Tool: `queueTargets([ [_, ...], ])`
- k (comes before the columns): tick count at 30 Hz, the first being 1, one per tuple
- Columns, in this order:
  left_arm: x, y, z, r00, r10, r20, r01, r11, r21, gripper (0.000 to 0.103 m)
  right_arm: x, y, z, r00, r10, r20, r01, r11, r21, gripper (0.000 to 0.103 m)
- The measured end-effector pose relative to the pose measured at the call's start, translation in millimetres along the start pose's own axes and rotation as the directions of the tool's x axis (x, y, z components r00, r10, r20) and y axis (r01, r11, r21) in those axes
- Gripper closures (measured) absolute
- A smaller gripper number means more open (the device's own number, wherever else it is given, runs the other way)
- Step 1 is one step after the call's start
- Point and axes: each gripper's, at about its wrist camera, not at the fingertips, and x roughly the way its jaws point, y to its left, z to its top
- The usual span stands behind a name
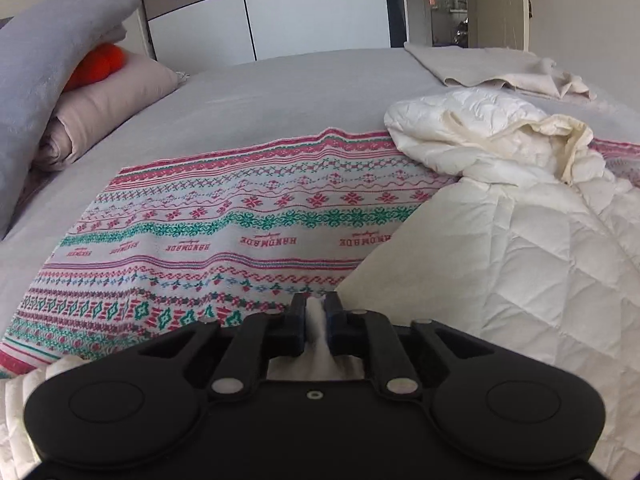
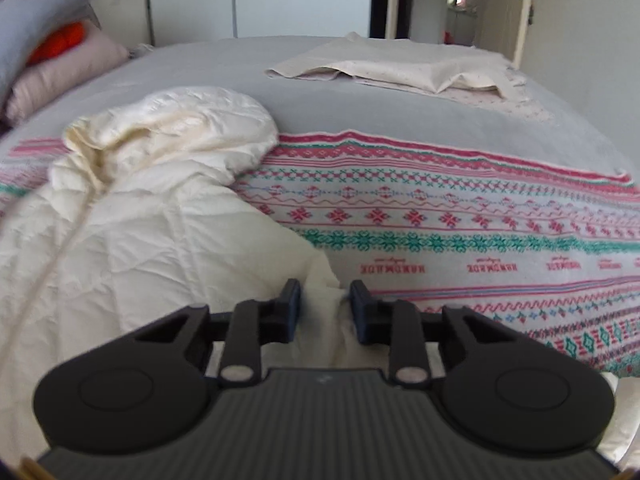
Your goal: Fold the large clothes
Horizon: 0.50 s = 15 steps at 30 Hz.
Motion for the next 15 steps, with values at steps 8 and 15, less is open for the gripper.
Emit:
queueTargets([
  [8, -21.9, 8.1, 63.1, 0.994, -0.08, 0.069, 0.087, 0.991, -0.103, 0.017, -15.8, 21.1, 37.0, 1.0, 0.012, 0.0, -0.012, 1.0, 0.015, 0.032],
  [15, 26.5, -38.6, 110.1, 0.983, -0.163, 0.087, 0.177, 0.966, -0.189, 0.016, 8.0, 42.0, 92.6, 0.985, 0.163, 0.063, -0.172, 0.967, 0.19, 0.017],
])
